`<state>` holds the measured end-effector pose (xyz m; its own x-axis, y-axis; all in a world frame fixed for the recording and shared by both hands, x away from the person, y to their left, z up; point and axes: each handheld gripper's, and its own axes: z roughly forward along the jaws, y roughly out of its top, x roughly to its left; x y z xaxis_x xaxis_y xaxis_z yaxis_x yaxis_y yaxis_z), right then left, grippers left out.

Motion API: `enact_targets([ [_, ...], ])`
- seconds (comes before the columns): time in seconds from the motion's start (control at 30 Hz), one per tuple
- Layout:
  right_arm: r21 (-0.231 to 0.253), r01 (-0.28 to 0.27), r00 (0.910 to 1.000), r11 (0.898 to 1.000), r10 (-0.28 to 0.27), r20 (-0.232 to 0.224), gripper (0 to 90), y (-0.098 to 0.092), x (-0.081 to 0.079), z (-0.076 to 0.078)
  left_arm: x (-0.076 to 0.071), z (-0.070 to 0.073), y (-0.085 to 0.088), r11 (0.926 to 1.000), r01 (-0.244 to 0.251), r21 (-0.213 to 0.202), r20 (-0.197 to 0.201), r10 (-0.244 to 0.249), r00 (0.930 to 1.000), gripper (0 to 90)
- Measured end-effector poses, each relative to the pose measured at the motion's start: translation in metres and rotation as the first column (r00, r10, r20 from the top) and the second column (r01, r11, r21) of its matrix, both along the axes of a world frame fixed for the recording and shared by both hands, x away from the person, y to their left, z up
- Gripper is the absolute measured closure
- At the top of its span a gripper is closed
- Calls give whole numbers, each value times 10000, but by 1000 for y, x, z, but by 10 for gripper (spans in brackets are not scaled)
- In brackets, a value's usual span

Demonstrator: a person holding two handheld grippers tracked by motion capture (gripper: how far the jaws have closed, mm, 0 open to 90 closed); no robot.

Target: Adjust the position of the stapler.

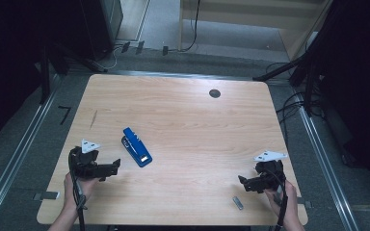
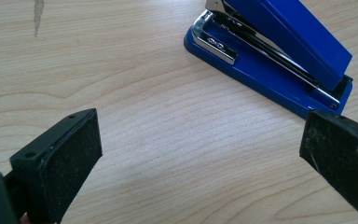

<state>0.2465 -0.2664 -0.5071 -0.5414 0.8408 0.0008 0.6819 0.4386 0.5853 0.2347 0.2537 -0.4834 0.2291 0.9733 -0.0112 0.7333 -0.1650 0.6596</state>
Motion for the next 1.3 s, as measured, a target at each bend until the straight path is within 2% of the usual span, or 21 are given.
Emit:
enact_targets([
  [0.3,-112,-100,9999,9999,99,-82,4,3,2,-1,0,0,-6,9999,50,164,-87,-49,10000,0],
  [0.57,-212,-213,9991,9995,204,-380,4,7,3,-3,-2,3,-16,9994,307,148,147,-309,9994,0],
  [0.97,-199,-307,9990,9993,300,-332,4,12,4,0,0,8,-33,9987,455,245,345,-463,9983,0],
  [1.0,-222,-322,9989,9992,314,-347,4,12,5,-1,1,9,-36,9978,657,57,339,-658,9973,0],
  [1.03,-236,-316,9987,9992,307,-401,4,13,6,-1,1,9,-37,9974,712,70,348,-714,9968,0],
  [1.3,-219,-458,9978,9987,446,-489,5,17,8,-2,10,14,-43,9988,483,30,338,-484,9983,0],
])
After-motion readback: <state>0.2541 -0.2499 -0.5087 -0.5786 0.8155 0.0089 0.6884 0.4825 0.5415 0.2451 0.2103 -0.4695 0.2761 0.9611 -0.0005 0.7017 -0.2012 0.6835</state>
